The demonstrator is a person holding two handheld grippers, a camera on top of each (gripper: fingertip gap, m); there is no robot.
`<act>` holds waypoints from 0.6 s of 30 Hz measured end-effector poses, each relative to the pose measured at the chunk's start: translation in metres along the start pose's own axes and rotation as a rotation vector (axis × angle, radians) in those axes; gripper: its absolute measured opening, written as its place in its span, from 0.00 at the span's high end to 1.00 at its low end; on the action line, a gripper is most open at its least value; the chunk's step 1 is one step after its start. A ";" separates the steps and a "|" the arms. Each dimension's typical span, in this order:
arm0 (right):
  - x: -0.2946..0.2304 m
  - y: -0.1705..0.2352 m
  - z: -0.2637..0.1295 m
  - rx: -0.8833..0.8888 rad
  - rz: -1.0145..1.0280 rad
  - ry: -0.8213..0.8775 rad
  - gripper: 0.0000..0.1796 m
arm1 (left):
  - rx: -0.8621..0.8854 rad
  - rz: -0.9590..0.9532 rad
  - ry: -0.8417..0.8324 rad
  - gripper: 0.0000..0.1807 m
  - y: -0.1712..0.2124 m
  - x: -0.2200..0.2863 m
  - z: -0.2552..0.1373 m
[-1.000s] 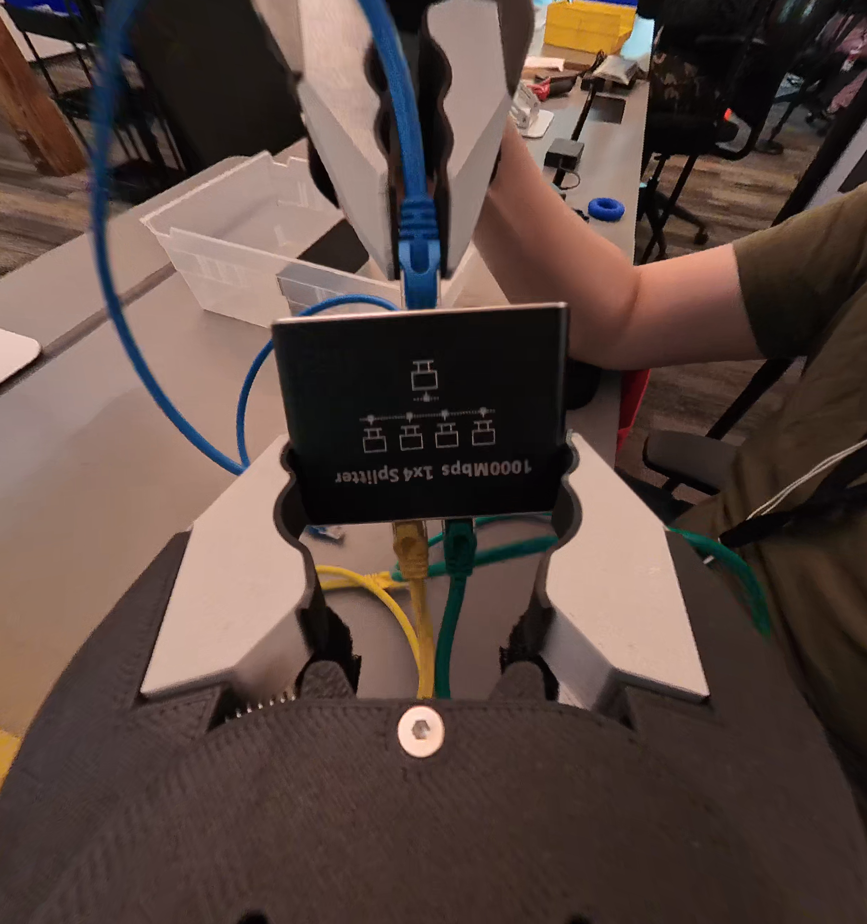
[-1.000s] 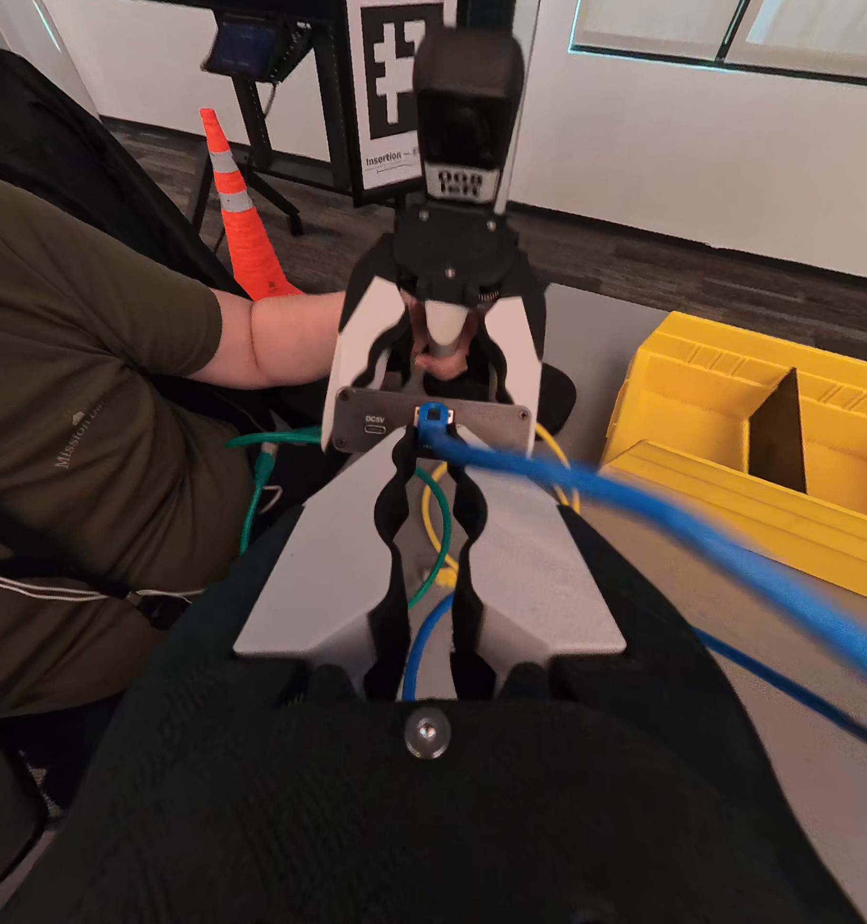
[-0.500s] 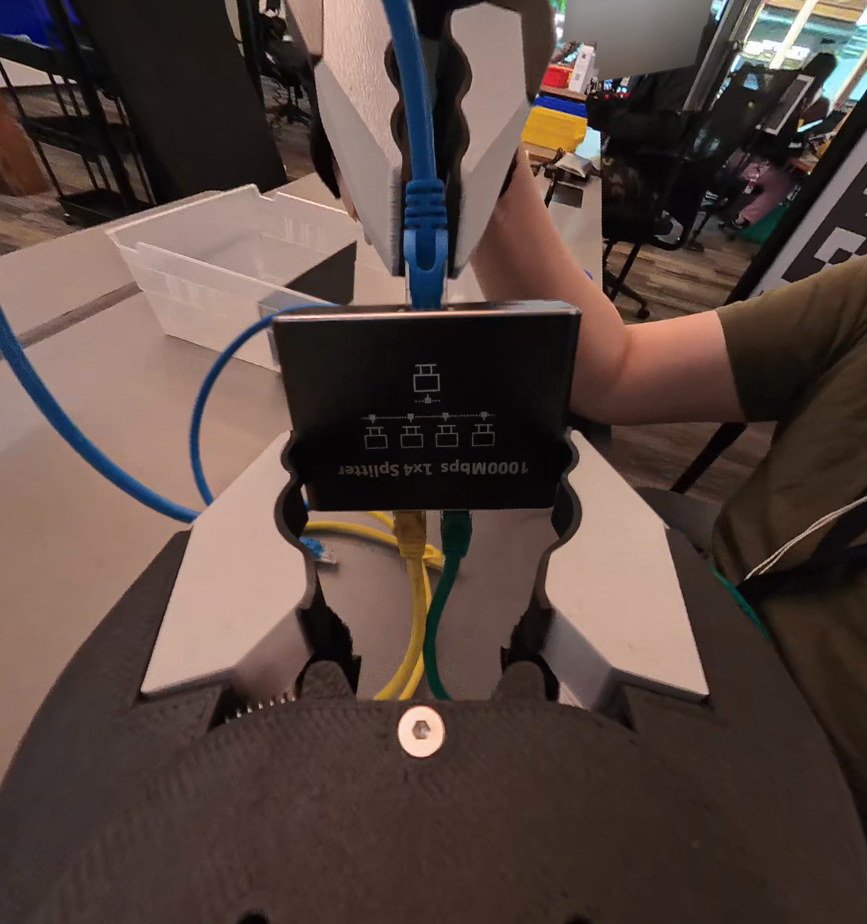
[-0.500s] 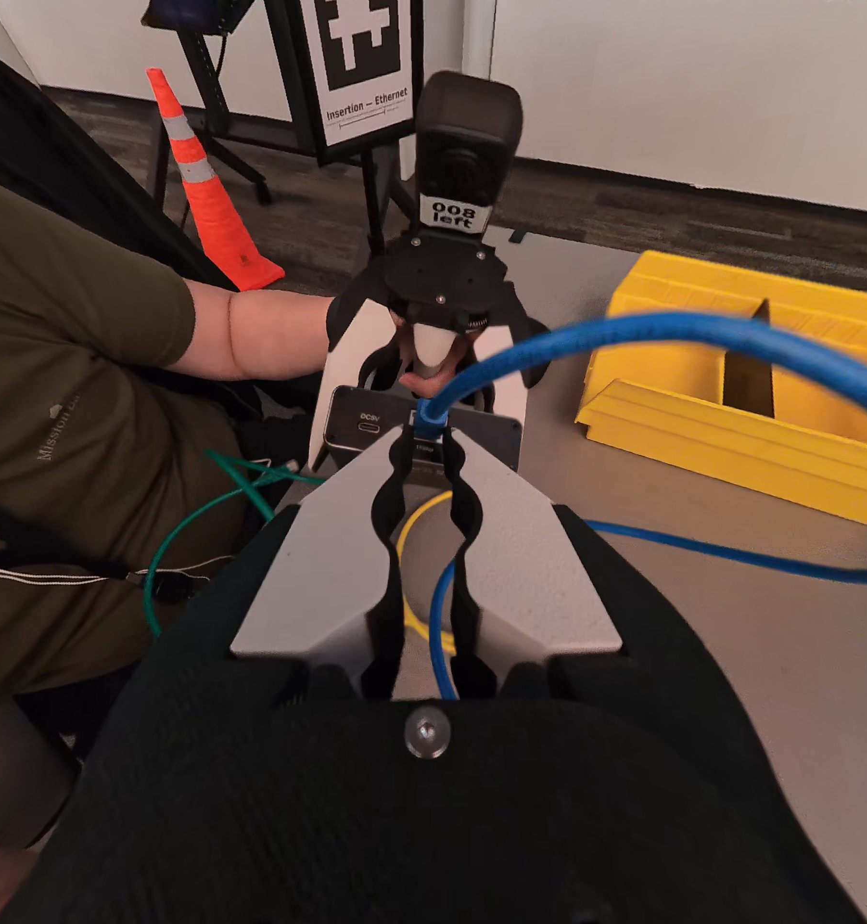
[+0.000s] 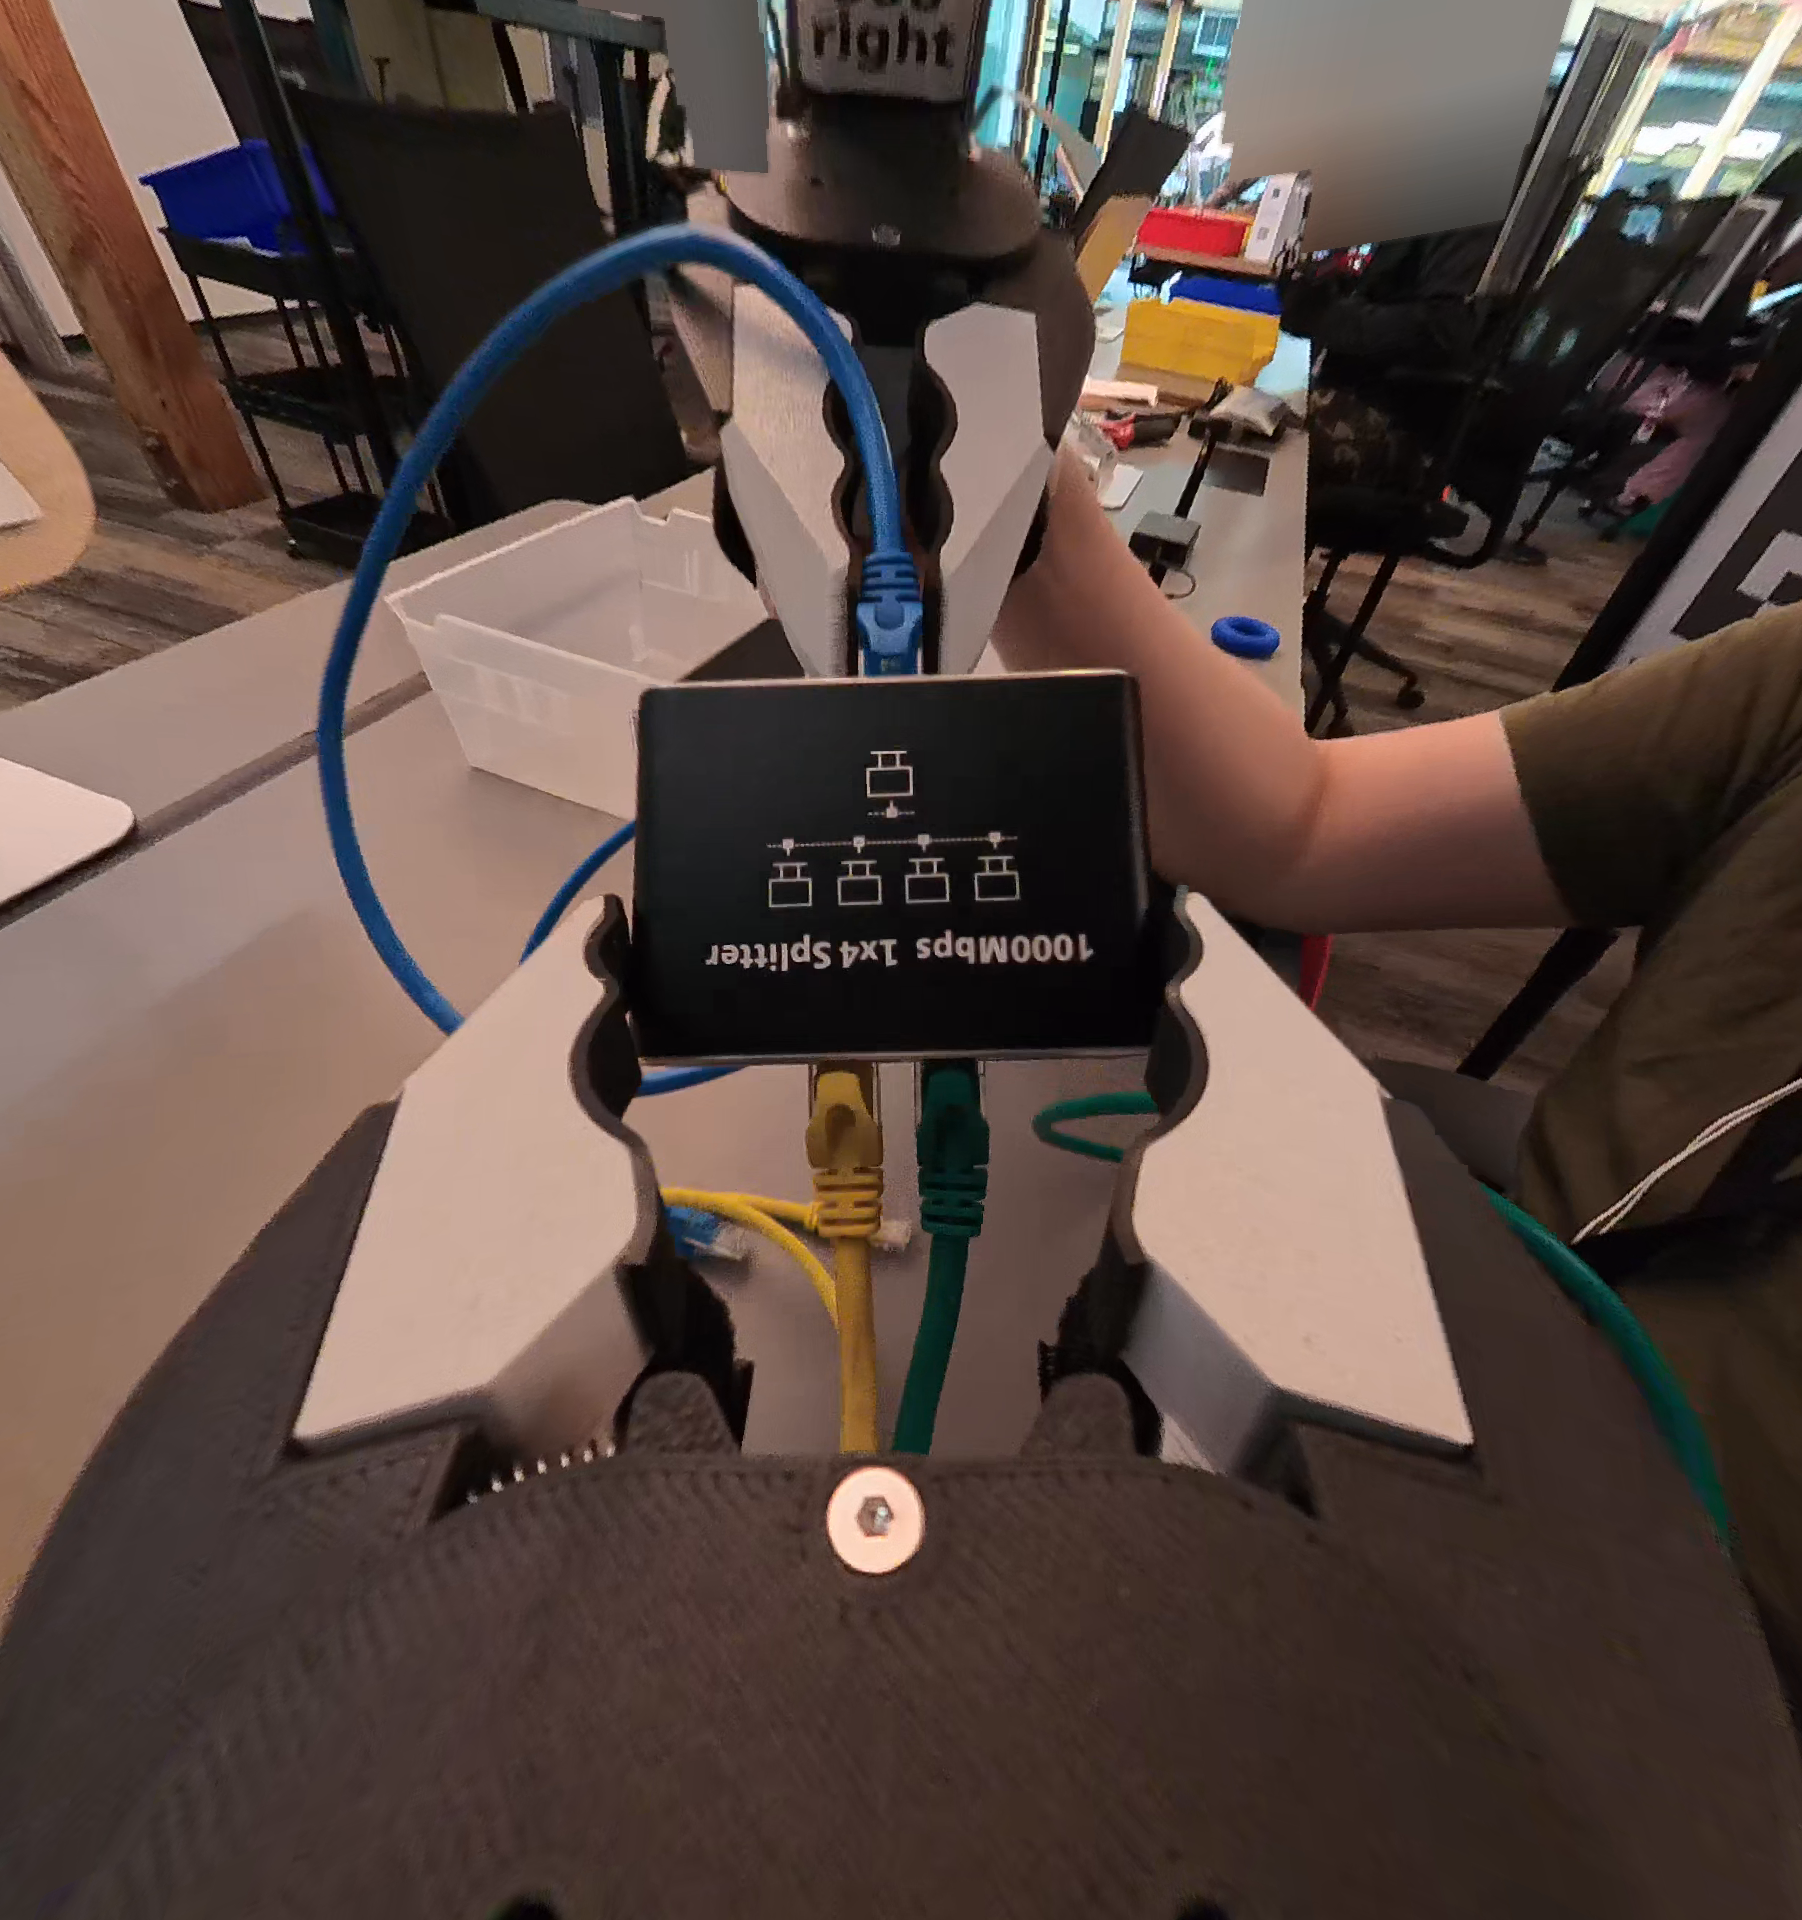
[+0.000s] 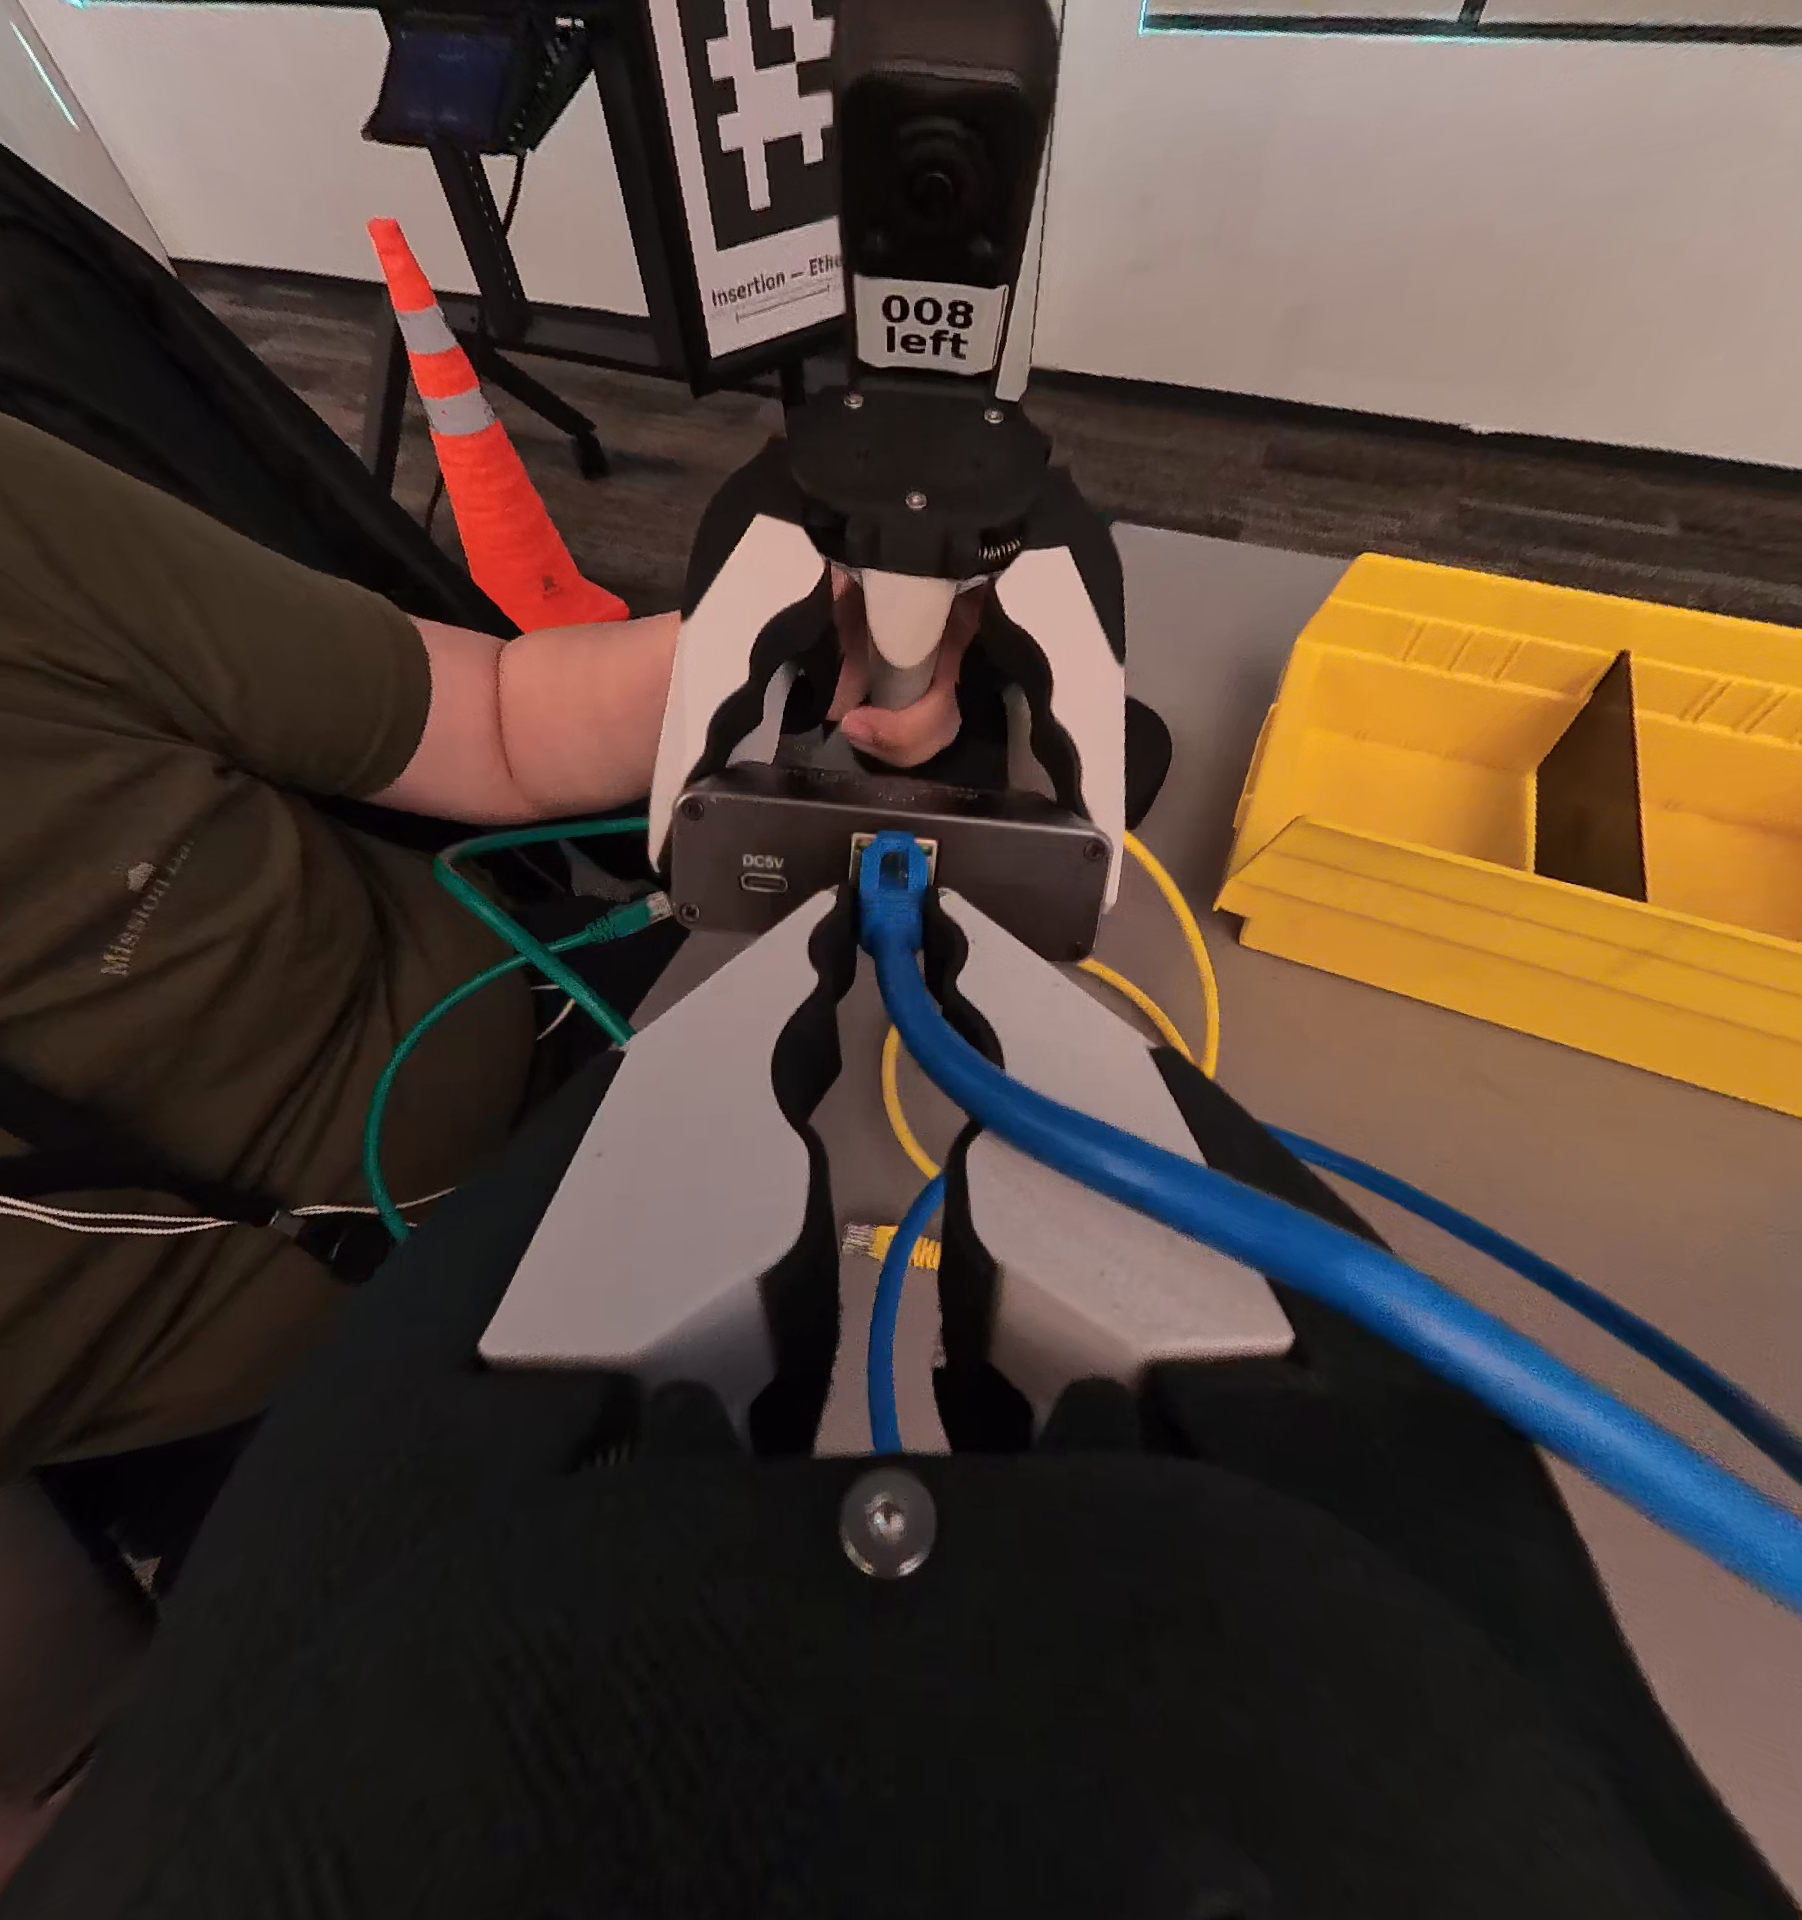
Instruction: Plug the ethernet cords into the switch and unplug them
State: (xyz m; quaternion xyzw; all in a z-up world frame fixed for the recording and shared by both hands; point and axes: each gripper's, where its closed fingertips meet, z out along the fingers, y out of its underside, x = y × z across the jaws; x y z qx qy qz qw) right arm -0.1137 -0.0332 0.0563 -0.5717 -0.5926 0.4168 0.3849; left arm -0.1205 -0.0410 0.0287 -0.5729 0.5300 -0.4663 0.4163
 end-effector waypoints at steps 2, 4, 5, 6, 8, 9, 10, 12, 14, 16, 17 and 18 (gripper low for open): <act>0.001 -0.002 -0.002 0.012 -0.001 0.007 0.93 | 0.016 0.002 -0.011 0.45 -0.004 -0.001 -0.004; 0.000 -0.006 -0.002 0.034 -0.003 0.002 0.94 | 0.020 0.008 -0.013 0.45 -0.006 0.000 -0.006; -0.002 -0.009 -0.001 0.053 -0.003 -0.014 0.94 | 0.017 0.011 -0.010 0.45 -0.006 0.002 -0.006; -0.004 -0.011 -0.001 0.069 0.007 -0.034 0.92 | 0.015 0.017 -0.013 0.45 -0.007 0.003 -0.007; -0.006 -0.015 0.000 0.094 0.036 -0.056 0.89 | 0.008 0.031 -0.032 0.45 -0.008 0.002 -0.009; -0.004 -0.018 0.000 0.107 0.041 -0.049 0.90 | 0.006 0.033 -0.037 0.45 -0.008 0.001 -0.010; -0.003 -0.018 0.001 0.112 0.042 -0.041 0.92 | 0.006 0.034 -0.037 0.45 -0.009 0.001 -0.010; -0.001 -0.021 0.002 0.129 0.082 -0.045 0.94 | -0.006 0.041 -0.046 0.45 -0.009 0.001 -0.011; -0.001 -0.019 0.003 0.117 0.066 -0.045 0.94 | -0.012 0.047 -0.058 0.45 -0.010 0.000 -0.013; -0.003 -0.018 0.002 0.111 0.025 -0.042 0.94 | -0.003 0.034 -0.047 0.45 -0.012 0.003 -0.013; -0.003 -0.019 0.002 0.111 0.015 -0.036 0.94 | 0.002 0.028 -0.051 0.45 -0.013 0.003 -0.012; -0.002 -0.020 0.001 0.112 0.007 -0.024 0.94 | 0.005 0.029 -0.061 0.45 -0.014 0.002 -0.012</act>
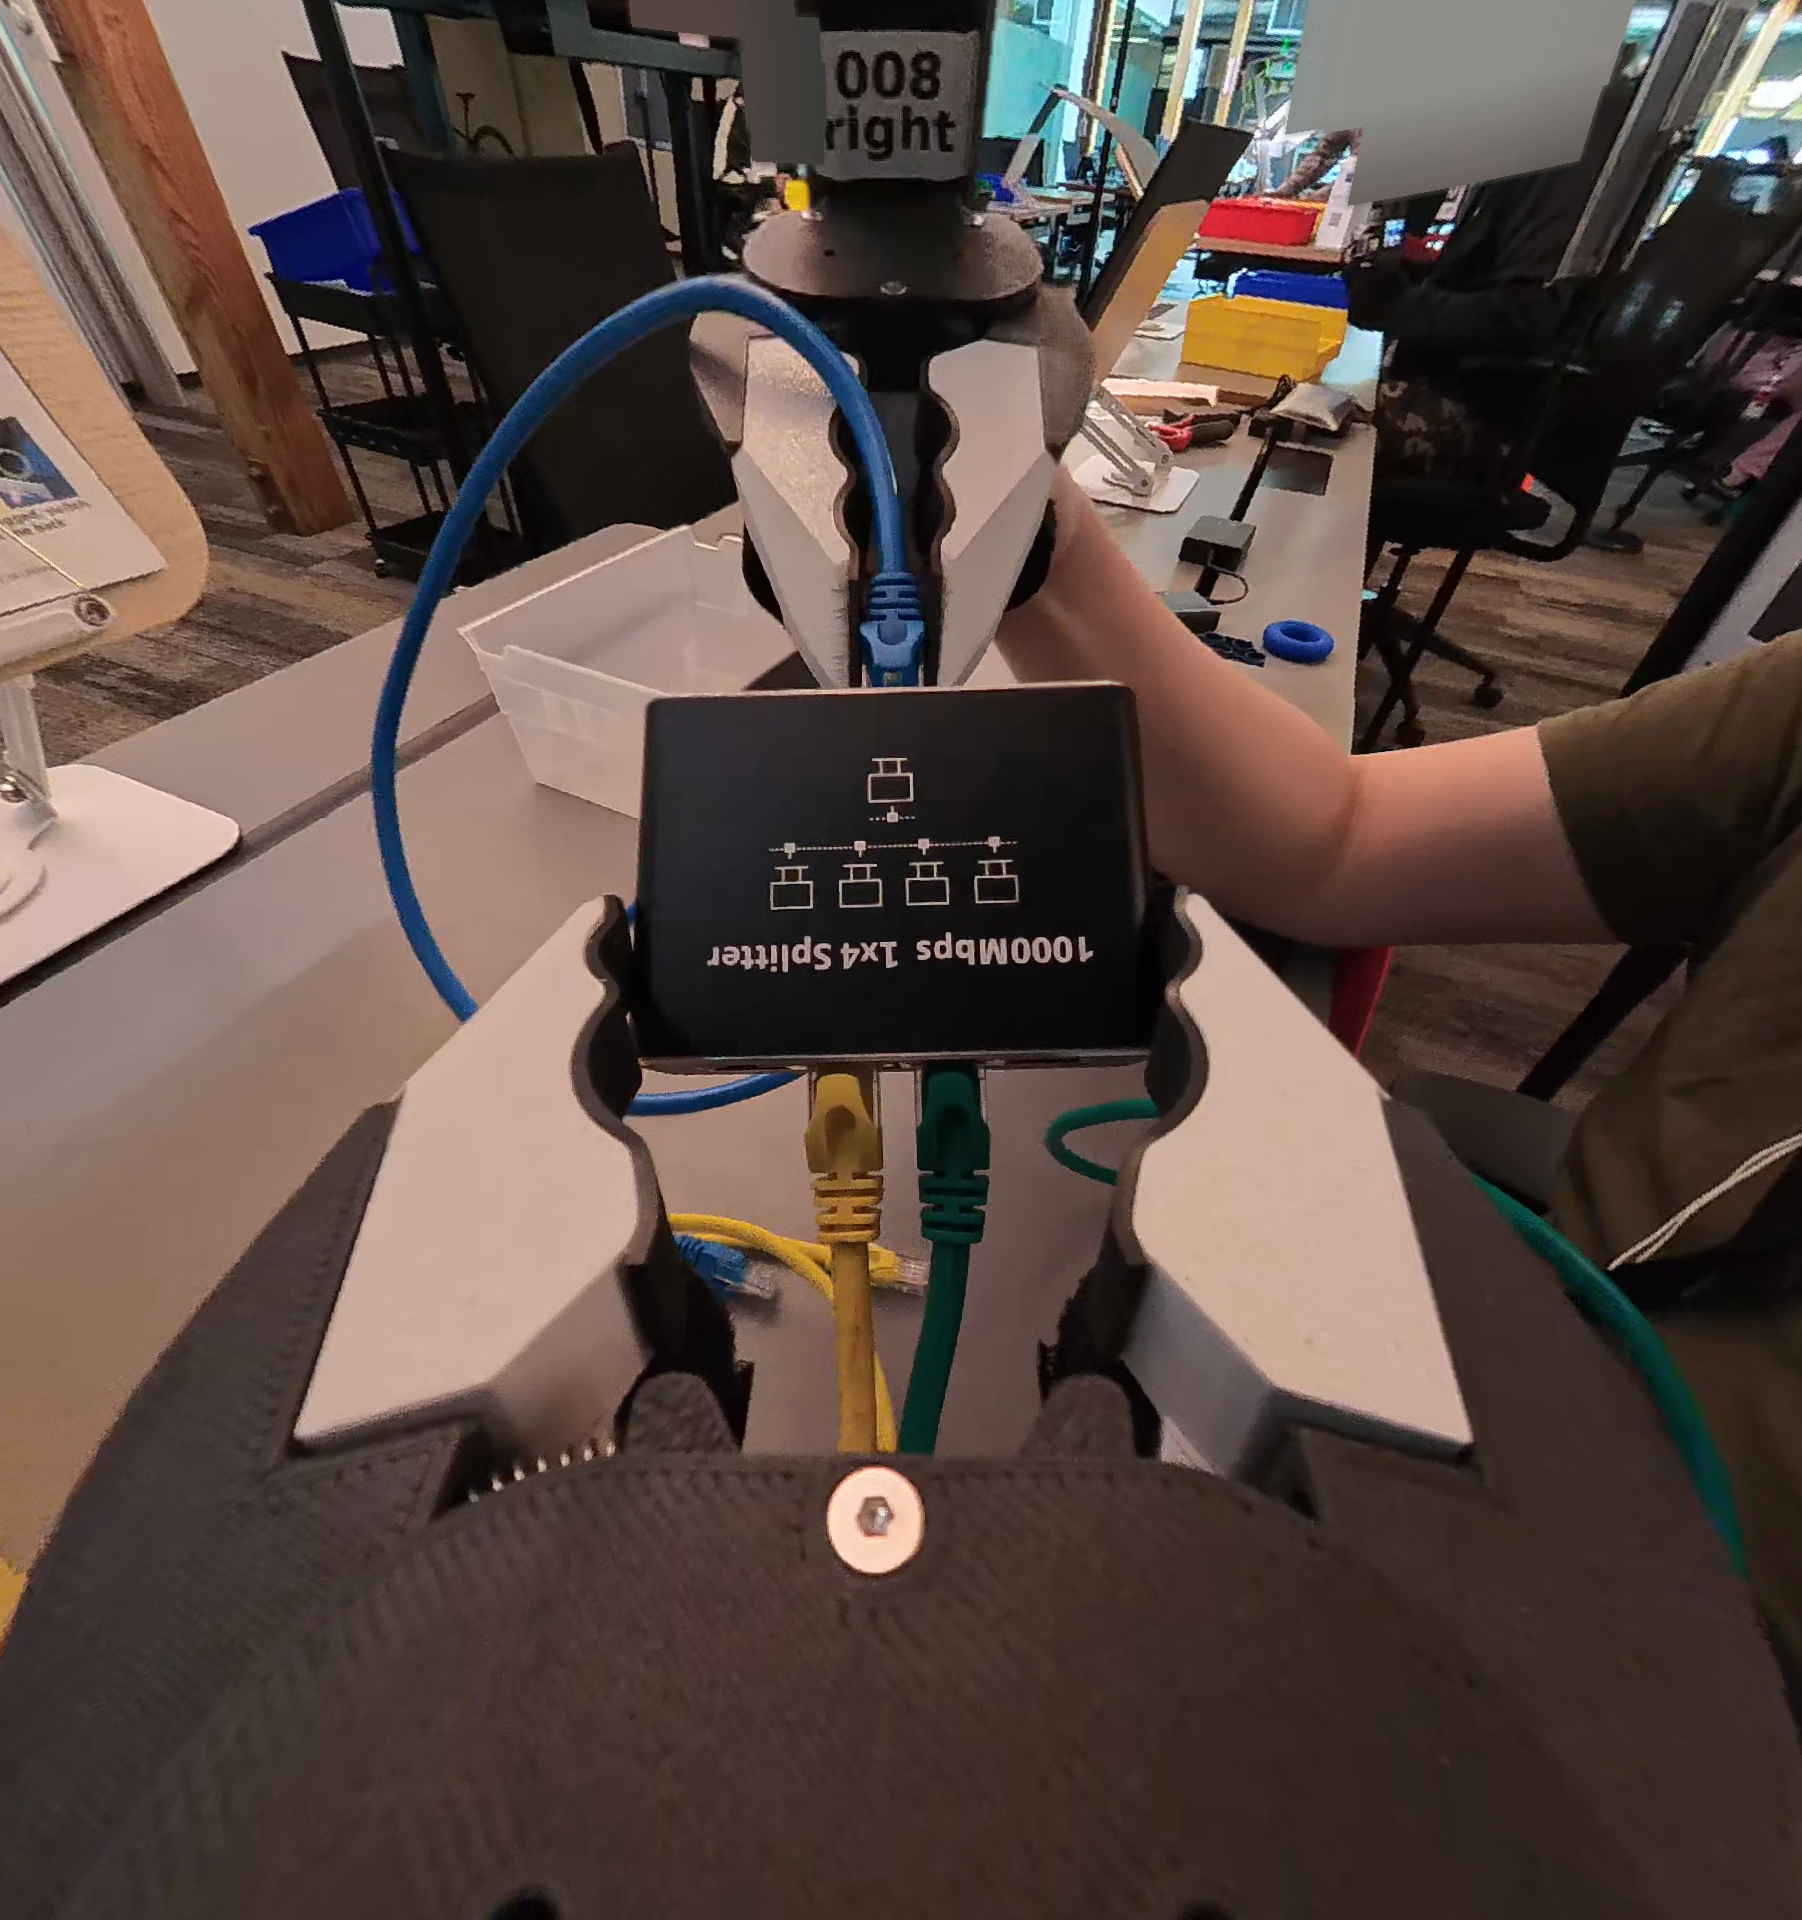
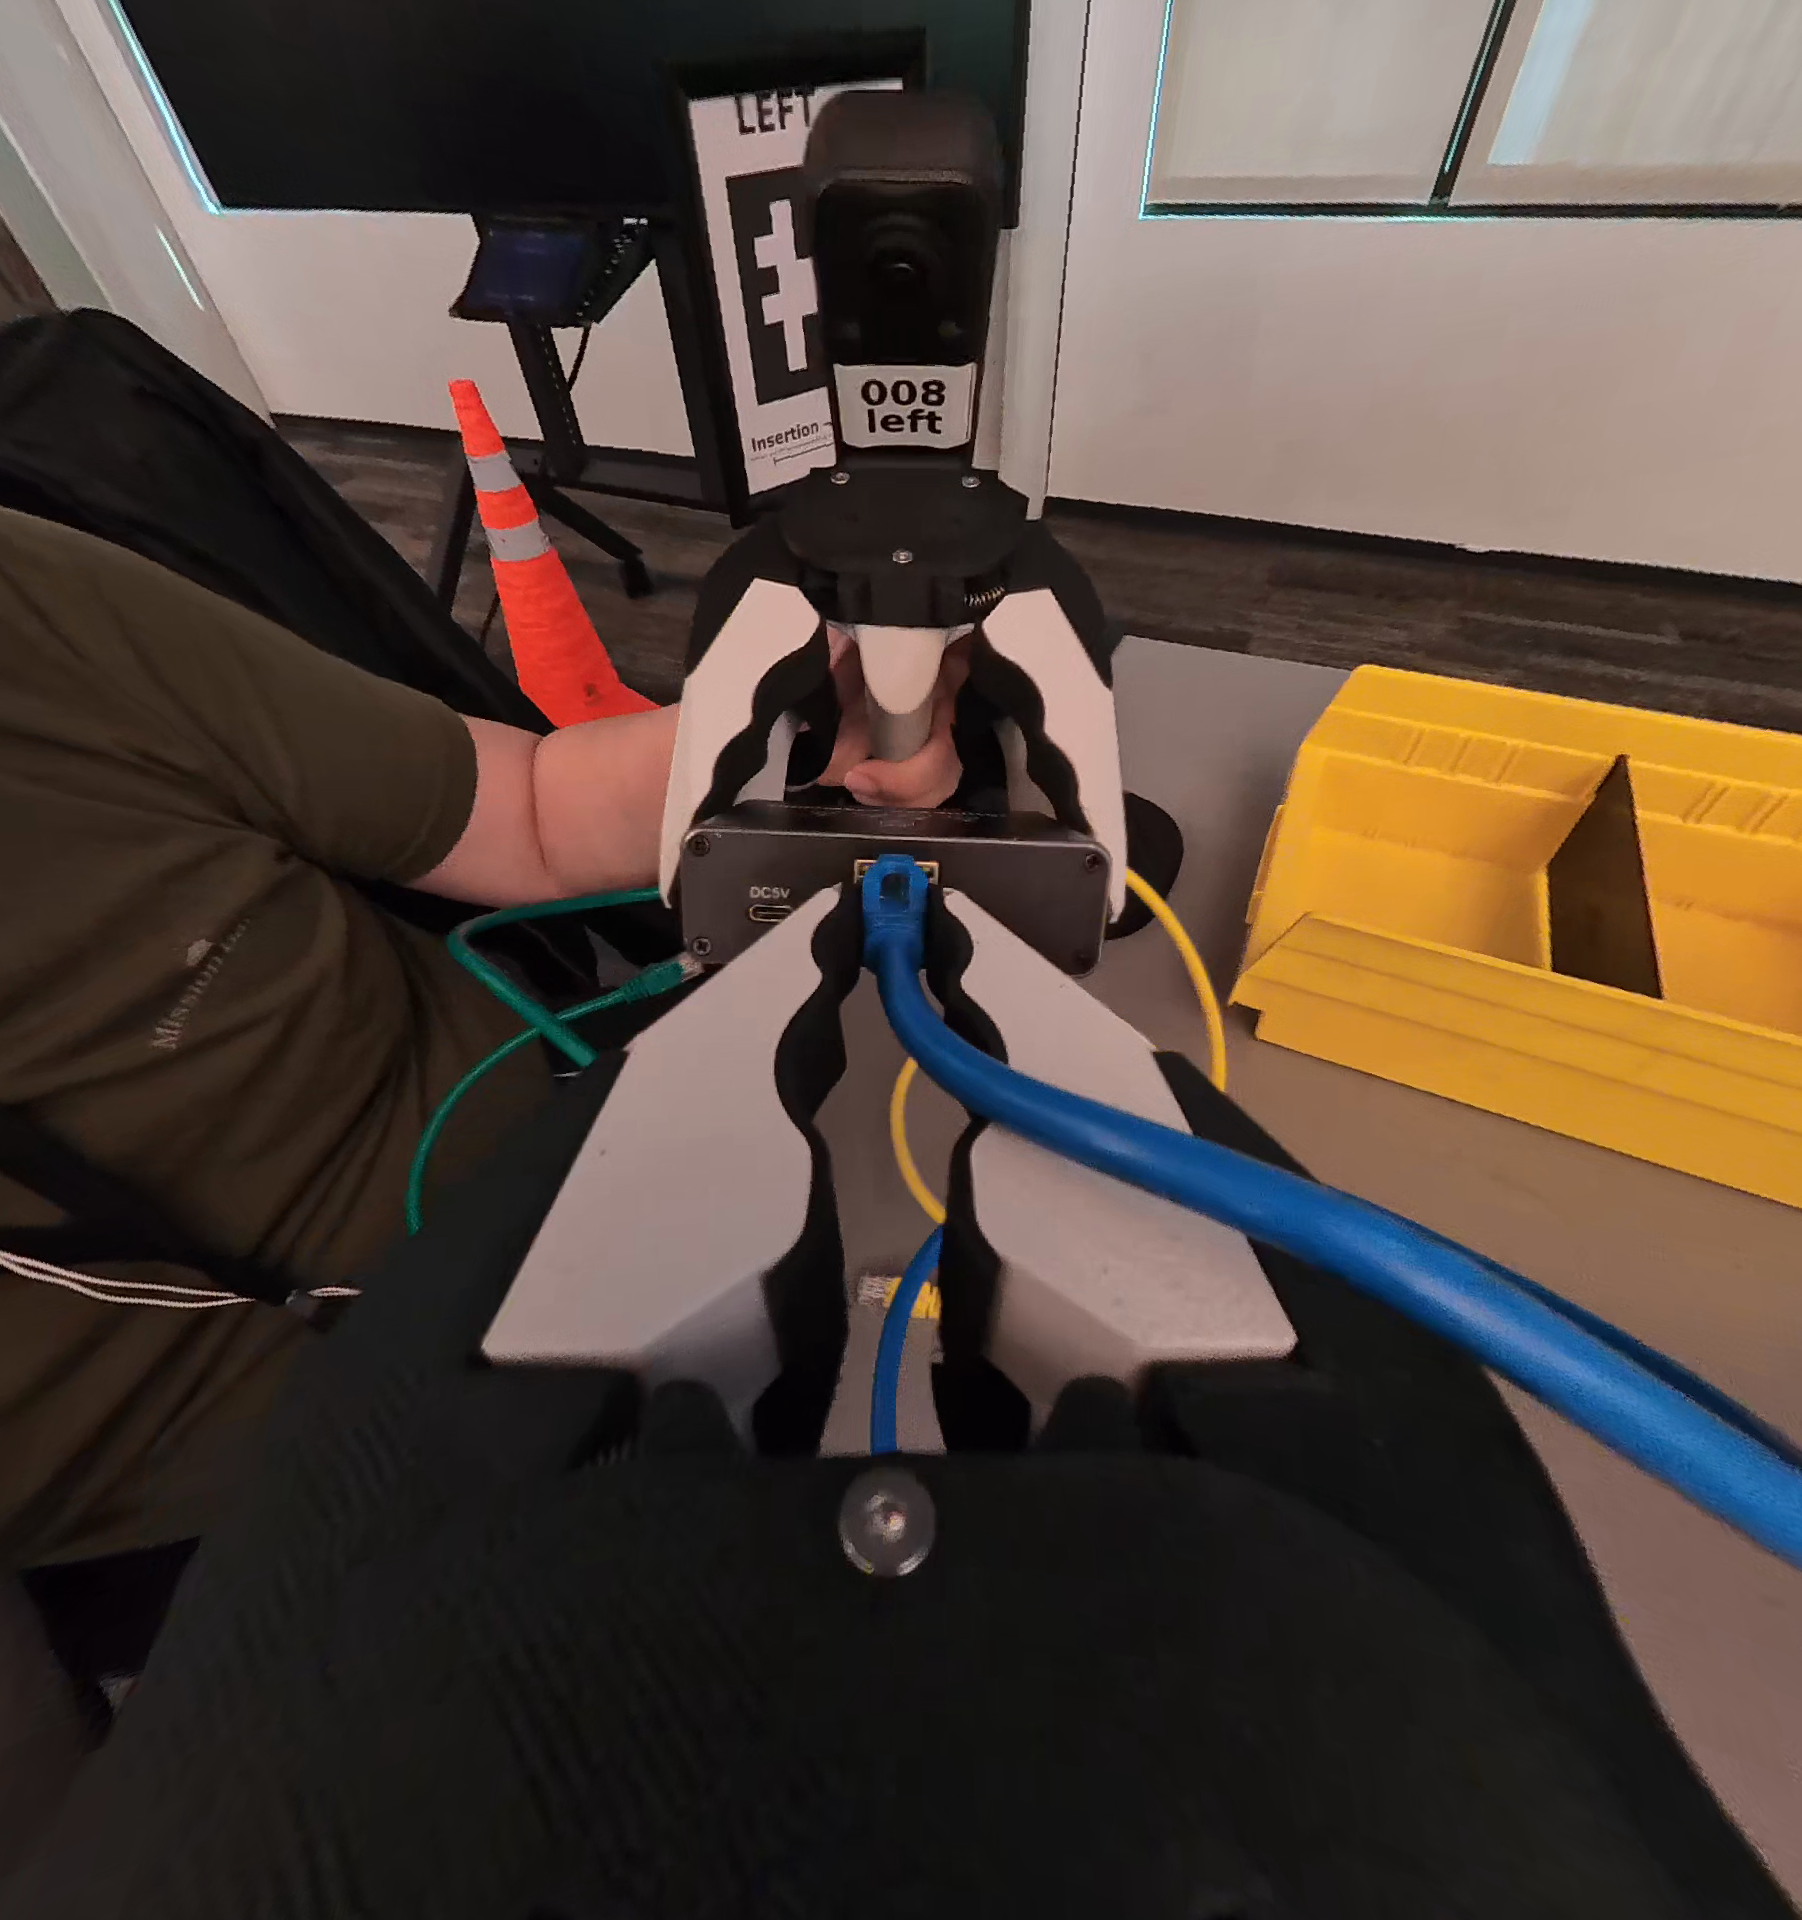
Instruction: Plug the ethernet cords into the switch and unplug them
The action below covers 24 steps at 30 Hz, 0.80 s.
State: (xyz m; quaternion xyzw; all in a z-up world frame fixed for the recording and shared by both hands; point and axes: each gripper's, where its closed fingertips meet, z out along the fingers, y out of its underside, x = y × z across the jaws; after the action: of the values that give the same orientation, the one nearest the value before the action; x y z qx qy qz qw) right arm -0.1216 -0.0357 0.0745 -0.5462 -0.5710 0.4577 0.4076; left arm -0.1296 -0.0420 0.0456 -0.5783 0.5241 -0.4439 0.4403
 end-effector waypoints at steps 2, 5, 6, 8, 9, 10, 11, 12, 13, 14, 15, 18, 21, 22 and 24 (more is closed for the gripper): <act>0.000 -0.004 -0.001 0.017 -0.011 0.012 0.94 | 0.008 0.011 -0.020 0.45 -0.005 0.000 -0.001; -0.001 -0.010 -0.003 0.051 -0.010 0.011 0.94 | 0.022 0.007 -0.029 0.45 -0.012 0.000 -0.003; -0.001 -0.009 -0.003 0.041 -0.012 0.011 0.94 | 0.016 0.015 -0.038 0.45 -0.013 0.000 -0.002; -0.004 -0.009 -0.003 0.044 -0.014 -0.001 0.94 | 0.001 0.044 -0.067 0.45 -0.013 0.002 -0.002; -0.005 -0.009 -0.003 0.042 -0.016 -0.009 0.93 | -0.008 0.058 -0.079 0.45 -0.014 0.003 -0.001; -0.004 -0.010 -0.003 0.047 -0.015 -0.008 0.93 | -0.009 0.066 -0.090 0.45 -0.015 0.003 -0.002; -0.004 -0.009 -0.002 0.047 -0.012 -0.008 0.93 | -0.007 0.060 -0.090 0.45 -0.016 0.003 -0.002; -0.003 -0.009 -0.002 0.048 -0.010 -0.007 0.93 | 0.002 0.051 -0.087 0.45 -0.018 0.002 -0.003; -0.003 -0.008 -0.001 0.043 -0.005 -0.006 0.93 | 0.005 0.046 -0.085 0.45 -0.018 0.001 -0.003; -0.003 -0.006 0.001 0.030 -0.011 -0.006 0.93 | 0.004 0.049 -0.083 0.46 -0.018 0.002 -0.002; -0.004 -0.003 0.004 0.010 -0.013 -0.012 0.93 | 0.006 0.053 -0.074 0.48 -0.019 0.004 0.000; -0.005 0.034 0.038 -0.216 -0.100 0.004 0.94 | 0.163 0.097 -0.042 1.00 -0.046 0.014 0.005; -0.002 0.094 0.082 -0.530 -0.143 0.022 0.94 | 0.186 0.113 -0.119 1.00 -0.067 0.004 0.002; 0.001 0.094 0.084 -0.520 -0.134 0.035 0.94 | 0.156 0.095 -0.159 0.94 -0.065 -0.003 -0.001; 0.008 0.085 0.071 -0.495 -0.123 0.077 0.94 | 0.220 0.064 -0.143 0.88 -0.070 -0.004 -0.016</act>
State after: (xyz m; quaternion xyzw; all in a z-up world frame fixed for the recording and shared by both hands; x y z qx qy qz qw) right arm -0.1691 -0.0345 -0.0261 -0.6106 -0.6817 0.2574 0.3100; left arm -0.1299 -0.0346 0.1172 -0.5397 0.4575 -0.4420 0.5514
